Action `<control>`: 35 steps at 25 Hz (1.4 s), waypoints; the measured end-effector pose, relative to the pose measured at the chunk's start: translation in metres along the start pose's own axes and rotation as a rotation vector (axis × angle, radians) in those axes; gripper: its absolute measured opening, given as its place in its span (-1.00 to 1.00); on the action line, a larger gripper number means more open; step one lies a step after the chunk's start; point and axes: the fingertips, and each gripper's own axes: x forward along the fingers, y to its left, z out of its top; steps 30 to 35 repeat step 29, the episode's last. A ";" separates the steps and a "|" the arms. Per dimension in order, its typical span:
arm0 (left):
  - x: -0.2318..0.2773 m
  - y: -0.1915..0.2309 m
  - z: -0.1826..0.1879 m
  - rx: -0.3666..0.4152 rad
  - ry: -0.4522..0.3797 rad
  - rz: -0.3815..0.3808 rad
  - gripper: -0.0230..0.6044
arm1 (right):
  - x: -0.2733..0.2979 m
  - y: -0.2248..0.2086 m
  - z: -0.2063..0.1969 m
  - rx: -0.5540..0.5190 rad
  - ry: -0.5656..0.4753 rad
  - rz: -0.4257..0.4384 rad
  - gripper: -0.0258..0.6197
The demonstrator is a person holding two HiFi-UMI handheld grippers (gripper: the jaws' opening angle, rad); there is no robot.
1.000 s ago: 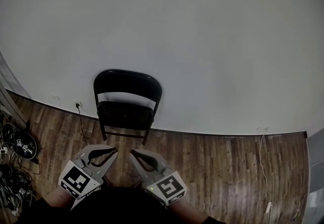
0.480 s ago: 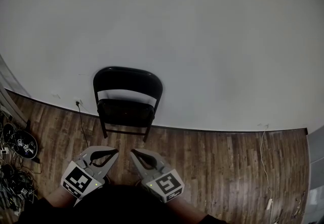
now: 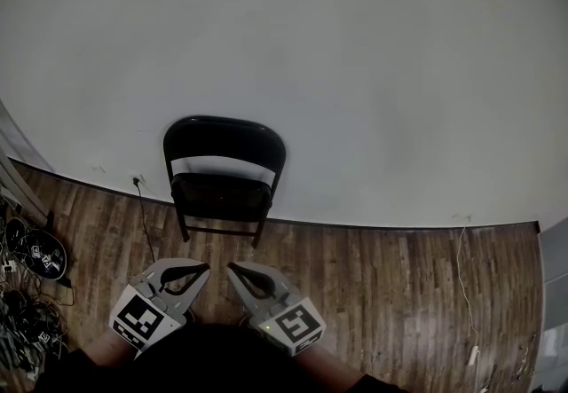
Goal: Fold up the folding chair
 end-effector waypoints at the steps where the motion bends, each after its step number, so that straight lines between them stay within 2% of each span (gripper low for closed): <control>1: 0.000 0.000 -0.001 0.001 0.003 -0.001 -0.92 | 0.000 0.000 -0.001 0.003 0.000 0.003 -0.92; 15: -0.007 -0.001 -0.003 -0.043 0.008 0.001 -0.92 | 0.003 0.006 -0.007 0.021 0.013 0.022 -0.92; 19: -0.007 0.002 -0.005 -0.009 0.012 0.005 -0.92 | 0.004 0.005 -0.003 0.024 0.009 0.025 -0.92; 35: -0.012 -0.002 -0.006 -0.013 0.017 -0.003 -0.92 | 0.003 0.011 0.001 0.015 0.003 0.025 -0.92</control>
